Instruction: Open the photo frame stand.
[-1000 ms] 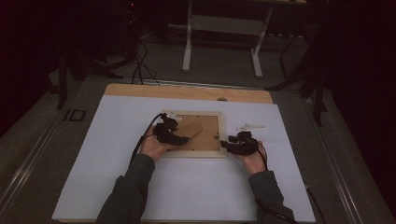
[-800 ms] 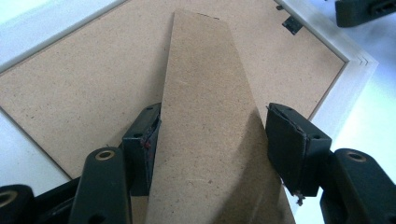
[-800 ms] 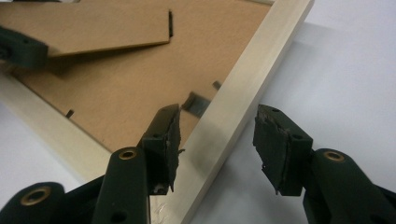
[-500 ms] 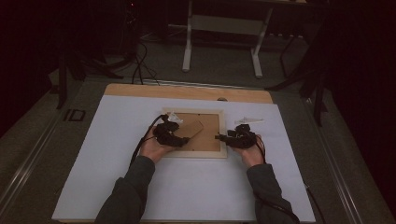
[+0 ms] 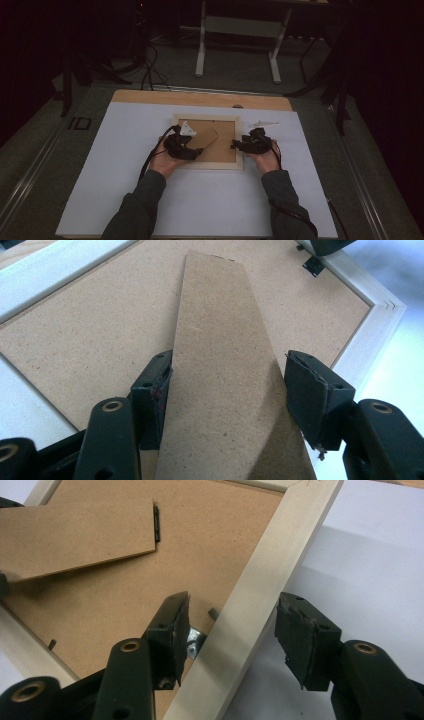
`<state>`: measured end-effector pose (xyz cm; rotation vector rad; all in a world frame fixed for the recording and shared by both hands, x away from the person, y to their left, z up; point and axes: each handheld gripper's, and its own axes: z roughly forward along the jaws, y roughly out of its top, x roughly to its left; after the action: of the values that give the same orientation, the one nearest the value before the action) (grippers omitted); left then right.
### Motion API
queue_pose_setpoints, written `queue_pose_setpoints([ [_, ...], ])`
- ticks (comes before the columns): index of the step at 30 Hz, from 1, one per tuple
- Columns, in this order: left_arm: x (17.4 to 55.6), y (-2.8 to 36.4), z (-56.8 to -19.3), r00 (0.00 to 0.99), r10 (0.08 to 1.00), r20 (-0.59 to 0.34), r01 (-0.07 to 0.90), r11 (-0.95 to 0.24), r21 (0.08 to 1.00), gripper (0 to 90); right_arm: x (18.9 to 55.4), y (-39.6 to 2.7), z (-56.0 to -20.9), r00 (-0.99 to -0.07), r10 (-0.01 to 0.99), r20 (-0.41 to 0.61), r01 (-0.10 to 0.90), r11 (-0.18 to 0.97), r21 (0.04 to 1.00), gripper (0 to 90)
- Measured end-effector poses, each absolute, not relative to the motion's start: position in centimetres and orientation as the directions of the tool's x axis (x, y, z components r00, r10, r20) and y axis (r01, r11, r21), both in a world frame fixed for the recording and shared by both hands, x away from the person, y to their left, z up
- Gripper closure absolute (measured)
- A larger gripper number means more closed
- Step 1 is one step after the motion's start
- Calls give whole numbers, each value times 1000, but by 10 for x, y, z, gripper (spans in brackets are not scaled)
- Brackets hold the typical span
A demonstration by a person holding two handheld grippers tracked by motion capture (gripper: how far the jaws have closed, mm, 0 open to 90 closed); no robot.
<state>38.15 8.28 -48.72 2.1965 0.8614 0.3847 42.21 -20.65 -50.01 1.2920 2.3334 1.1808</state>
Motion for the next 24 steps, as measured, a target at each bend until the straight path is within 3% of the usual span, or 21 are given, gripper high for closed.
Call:
queue_pose_setpoints([
  [14,372,81,-487,727,684,56,420,-508,752,410,436,-203,-498,-574,796,190,637,288,715,431],
  [24,362,80,-486,725,679,116,365,-522,771,409,447,-207,-496,-565,768,301,674,219,705,399],
])
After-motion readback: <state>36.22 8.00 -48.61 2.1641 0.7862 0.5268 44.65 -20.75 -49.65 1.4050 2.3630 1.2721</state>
